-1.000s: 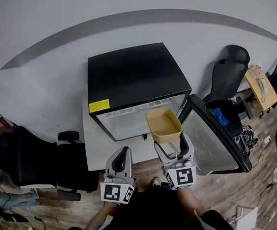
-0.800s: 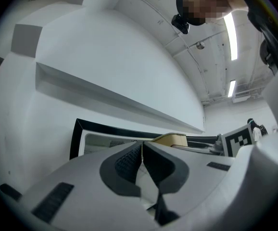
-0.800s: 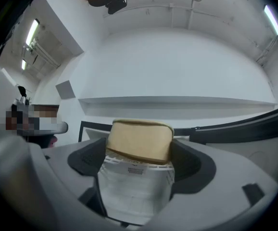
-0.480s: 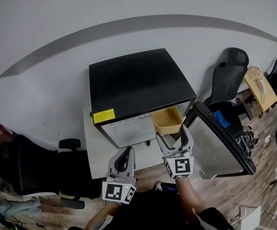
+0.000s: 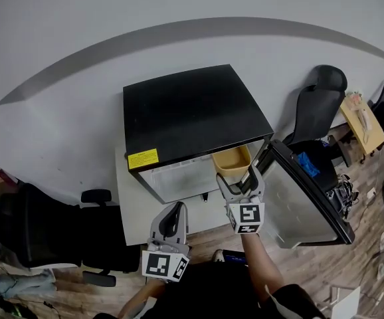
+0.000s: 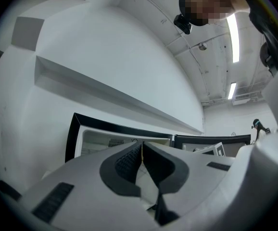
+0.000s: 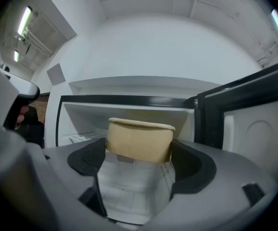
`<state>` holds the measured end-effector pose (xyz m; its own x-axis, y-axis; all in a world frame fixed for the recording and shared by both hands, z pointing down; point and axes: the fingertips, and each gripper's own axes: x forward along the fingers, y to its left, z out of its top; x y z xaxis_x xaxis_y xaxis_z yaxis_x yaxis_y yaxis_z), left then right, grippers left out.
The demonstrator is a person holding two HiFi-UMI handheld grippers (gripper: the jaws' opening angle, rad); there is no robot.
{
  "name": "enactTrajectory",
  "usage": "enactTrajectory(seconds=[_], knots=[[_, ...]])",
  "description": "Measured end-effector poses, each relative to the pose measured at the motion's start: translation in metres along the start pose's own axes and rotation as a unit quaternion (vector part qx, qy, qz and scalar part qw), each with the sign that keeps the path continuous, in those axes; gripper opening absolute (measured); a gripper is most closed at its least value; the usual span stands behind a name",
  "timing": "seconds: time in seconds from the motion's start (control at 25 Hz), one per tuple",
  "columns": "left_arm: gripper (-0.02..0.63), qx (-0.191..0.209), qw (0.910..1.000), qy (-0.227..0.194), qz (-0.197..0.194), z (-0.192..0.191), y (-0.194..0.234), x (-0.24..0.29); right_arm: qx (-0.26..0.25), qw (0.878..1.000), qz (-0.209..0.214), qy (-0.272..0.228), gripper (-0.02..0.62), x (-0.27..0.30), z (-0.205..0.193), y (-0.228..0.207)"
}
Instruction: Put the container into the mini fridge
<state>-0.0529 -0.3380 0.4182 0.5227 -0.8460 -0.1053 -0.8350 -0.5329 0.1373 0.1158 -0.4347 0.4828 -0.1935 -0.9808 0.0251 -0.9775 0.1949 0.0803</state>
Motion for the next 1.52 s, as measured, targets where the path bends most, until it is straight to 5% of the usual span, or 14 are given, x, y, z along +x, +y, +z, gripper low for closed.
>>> enactTrajectory(seconds=[0.92,1.52], knots=[[0.015,0.0,0.9995,0.002,0.032,0.0,0.016,-0.011,0.014,0.998,0.006,0.057,0.443,0.087,-0.03,-0.008],[0.015,-0.012,0.9998,0.01,0.014,-0.007,0.011,-0.008,0.029,0.997,0.005,0.069,0.443,0.067,-0.031,-0.009]])
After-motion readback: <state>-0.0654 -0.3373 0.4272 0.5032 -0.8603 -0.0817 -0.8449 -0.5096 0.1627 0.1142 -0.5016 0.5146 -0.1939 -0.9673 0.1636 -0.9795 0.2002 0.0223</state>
